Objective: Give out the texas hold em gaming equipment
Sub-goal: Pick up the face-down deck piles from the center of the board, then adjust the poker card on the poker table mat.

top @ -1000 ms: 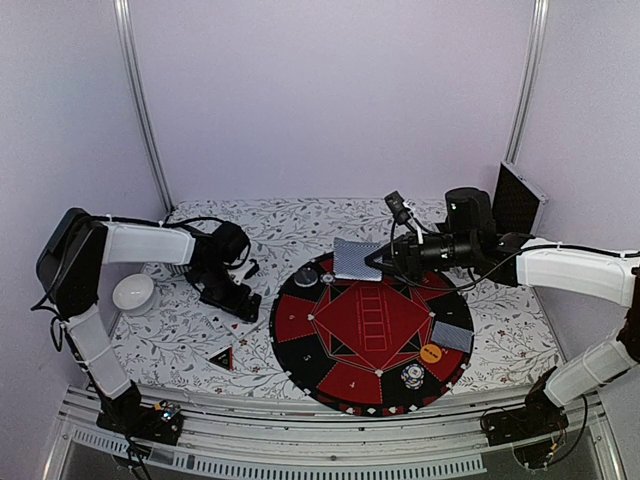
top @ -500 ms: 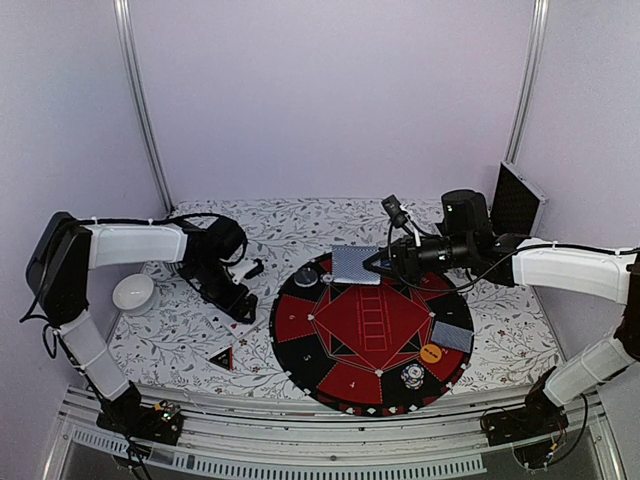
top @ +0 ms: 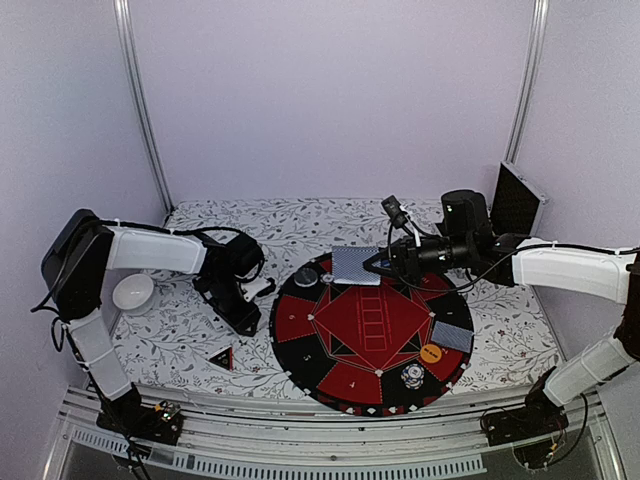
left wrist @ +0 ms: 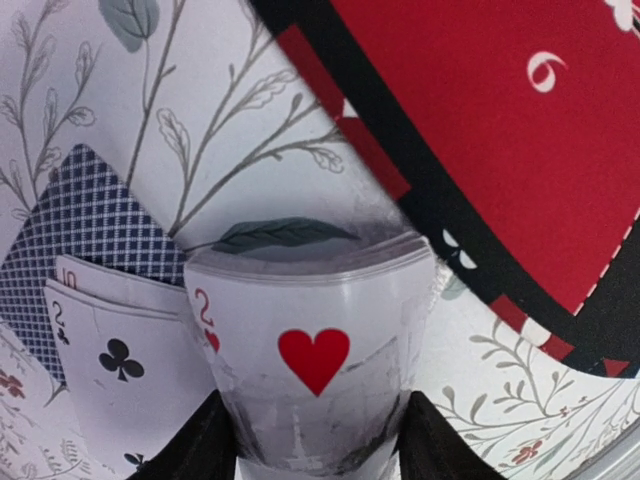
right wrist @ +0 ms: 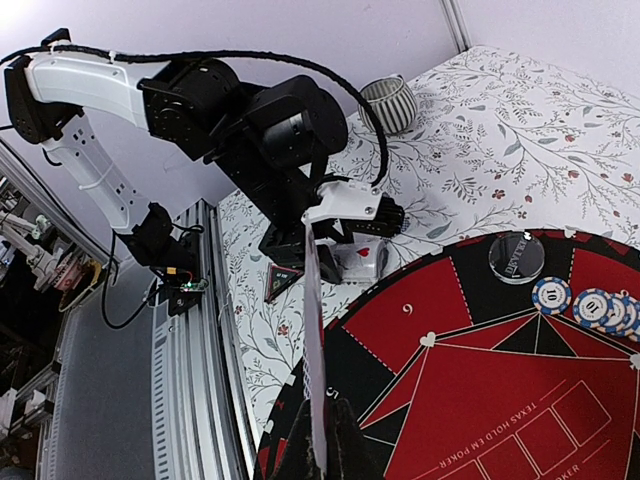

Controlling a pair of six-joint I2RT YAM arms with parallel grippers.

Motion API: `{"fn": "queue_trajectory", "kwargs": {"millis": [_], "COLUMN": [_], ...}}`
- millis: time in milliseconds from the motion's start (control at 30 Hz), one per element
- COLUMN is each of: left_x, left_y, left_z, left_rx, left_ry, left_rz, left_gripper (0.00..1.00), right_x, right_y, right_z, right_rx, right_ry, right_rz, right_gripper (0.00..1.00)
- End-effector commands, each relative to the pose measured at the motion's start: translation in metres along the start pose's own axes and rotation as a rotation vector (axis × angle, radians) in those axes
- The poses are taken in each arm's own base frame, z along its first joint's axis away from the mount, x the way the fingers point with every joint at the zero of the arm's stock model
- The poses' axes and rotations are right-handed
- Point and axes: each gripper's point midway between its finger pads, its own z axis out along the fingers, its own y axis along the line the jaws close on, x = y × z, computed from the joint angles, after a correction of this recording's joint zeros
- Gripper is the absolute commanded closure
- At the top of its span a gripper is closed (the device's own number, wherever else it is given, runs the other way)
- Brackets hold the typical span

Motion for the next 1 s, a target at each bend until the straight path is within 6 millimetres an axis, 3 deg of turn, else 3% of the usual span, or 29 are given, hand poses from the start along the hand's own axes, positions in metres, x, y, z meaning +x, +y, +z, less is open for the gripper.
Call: {"fn": "queue_trajectory", "kwargs": {"millis": [0, 100, 200, 400, 500, 567, 667, 833, 933, 967], "left_x": [0.004, -0.004, -0.022, -0.067, -0.076, -0.076, -0.066, -0.033, -0.023, -0.025], "left_y": [0.000, -0.006, -0.014, -0.057, -0.088, -0.106, -0.128, -0.173, -0.194, -0.196], "left_z": [0.006, -0.004, -0.031, -0.124, -0.176, -0.200, -0.206, -0.175, -0.202, -0.214], "left_rx": [-0.030, -0.004, 0.046, 0.287, 0.450, 0.540, 0.660, 0.891, 1.067, 1.099], "left_ry": [0.028, -0.003, -0.098, -0.418, -0.580, -0.650, -0.633, -0.438, -0.499, -0.556], "left_rz": [0.018, 0.007, -0.012, 0.029, 0.107, 0.160, 0.201, 0.194, 0.247, 0.273], "left_gripper": [0.52, 0.60, 0.60, 0.61, 0.61, 0.61, 0.61, 0.63, 0.62, 0.61], "right_x": [-0.014, -0.013, -0.012, -0.011, -0.009, -0.006, -0.007, 0.008, 0.036, 0.050], "right_y": [0.004, 0.005, 0.006, 0.031, 0.047, 0.052, 0.057, 0.066, 0.061, 0.069], "right_z": [-0.004, -0.004, -0.008, -0.021, -0.022, -0.018, -0.016, -0.020, -0.018, -0.015], "right_rx": [-0.009, -0.011, 0.000, -0.037, -0.019, -0.004, -0.022, -0.077, -0.031, -0.044], "right_ry": [-0.025, -0.018, -0.010, -0.008, -0.011, -0.003, 0.007, 0.040, 0.112, 0.140], "right_rz": [-0.020, -0.017, -0.027, -0.166, -0.338, -0.452, -0.509, -0.455, -0.459, -0.505], "right_gripper": [0.98, 0.98, 0.98, 0.98, 0.98, 0.98, 0.98, 0.98, 0.98, 0.98]}}
